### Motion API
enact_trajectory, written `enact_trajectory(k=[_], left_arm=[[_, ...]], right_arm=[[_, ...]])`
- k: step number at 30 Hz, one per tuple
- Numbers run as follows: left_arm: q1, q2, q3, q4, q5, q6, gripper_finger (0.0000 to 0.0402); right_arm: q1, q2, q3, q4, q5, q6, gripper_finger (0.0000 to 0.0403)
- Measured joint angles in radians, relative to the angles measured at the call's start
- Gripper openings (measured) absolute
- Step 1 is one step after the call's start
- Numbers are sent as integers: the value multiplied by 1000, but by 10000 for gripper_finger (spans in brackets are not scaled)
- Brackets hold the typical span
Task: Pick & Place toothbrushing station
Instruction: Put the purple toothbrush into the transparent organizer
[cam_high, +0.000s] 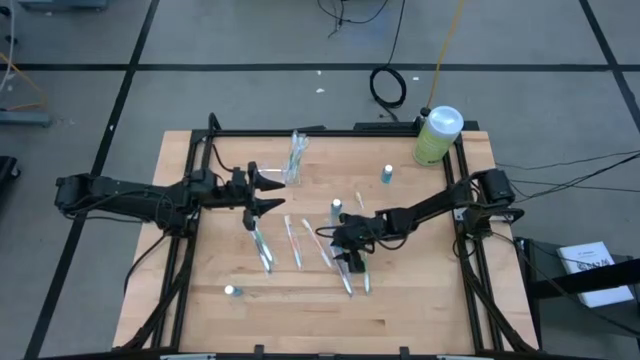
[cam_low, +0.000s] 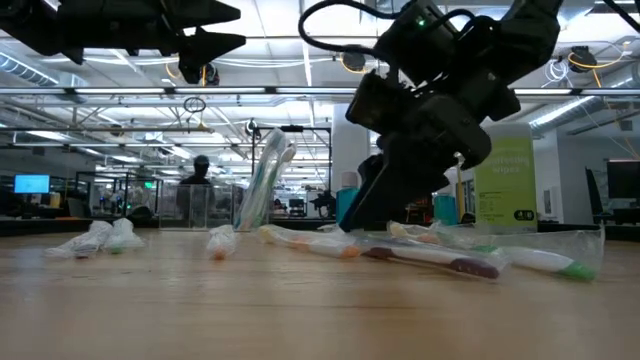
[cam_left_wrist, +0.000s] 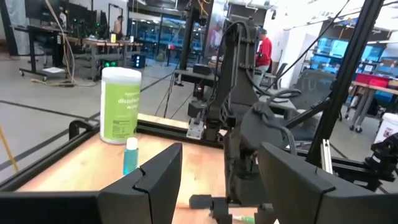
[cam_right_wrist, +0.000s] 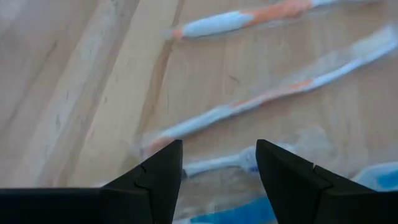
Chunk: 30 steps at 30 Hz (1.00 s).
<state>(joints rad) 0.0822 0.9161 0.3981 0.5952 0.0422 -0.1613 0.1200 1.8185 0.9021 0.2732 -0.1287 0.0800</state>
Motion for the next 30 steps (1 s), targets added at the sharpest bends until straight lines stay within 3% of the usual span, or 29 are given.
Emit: enact_trajectory(k=[7,12,16,21,26,30], left_arm=[[0,1,0,4,0,-6,216],[0,0,0,5,0,-6,216],[0,0,0,5,0,-6,216],[0,0,0,5,0,-6,216],[0,0,0,5,0,-6,216],[0,0,0,5,0,-7,216]], right_arm=[[-3,-17,15,-100,124,-13,196],[-2,-21,16,-98,121,22,196],[-2,-21,16,-104,50,23,196],[15,-21,16,-125,37,-9,196],[25,-21,16,-201,-100,-18,196],[46,-25,18,-293,-136,-1,196]])
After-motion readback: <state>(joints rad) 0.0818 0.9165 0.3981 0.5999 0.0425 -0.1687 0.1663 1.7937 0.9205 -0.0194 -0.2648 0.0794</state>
